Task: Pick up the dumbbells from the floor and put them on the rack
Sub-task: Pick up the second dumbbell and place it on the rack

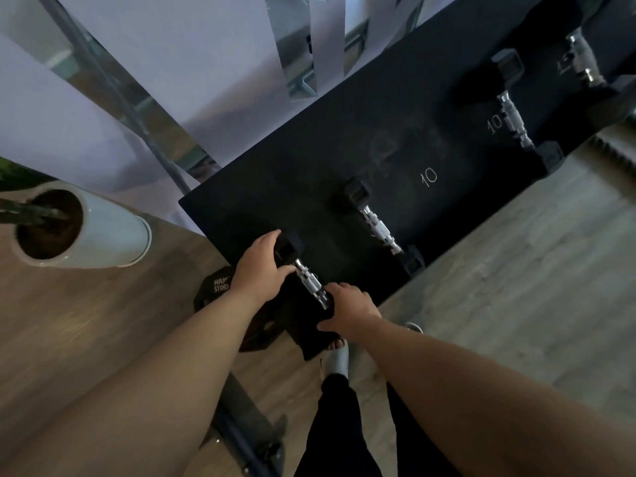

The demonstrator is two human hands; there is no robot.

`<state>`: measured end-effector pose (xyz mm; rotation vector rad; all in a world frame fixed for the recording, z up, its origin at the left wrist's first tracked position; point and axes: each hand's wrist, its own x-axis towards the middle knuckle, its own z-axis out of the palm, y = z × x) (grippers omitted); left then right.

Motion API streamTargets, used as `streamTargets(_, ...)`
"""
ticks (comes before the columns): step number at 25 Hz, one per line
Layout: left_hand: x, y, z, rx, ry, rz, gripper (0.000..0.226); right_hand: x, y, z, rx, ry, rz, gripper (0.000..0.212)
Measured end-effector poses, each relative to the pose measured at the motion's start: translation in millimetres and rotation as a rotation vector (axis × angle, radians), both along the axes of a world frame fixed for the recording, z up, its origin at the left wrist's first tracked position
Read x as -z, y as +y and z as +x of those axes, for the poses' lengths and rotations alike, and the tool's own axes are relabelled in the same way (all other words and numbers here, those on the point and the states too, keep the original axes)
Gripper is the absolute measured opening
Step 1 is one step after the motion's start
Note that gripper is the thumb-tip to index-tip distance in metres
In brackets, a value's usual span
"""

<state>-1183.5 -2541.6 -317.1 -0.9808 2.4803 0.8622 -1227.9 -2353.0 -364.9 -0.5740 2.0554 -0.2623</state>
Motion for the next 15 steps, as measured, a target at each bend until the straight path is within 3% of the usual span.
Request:
streamTargets(6,0.0,1.2,-1.3,0.036,0.043,0.006,0.082,9.6,1.2,0.8,0.003,0.030,-0.051,0.065)
streamTargets(12,-12.8,-11.7,0.1,0.141,-0.109,0.075,0.094,-6.1,8.1,-12.9,0.001,0.010,-0.034,0.085)
streamTargets(15,-37.7,-14.8,0.2,0.182,-0.077,0.001,0.078,-30.5,23.8,-39.7,0.115,0.013,-0.067,0.064)
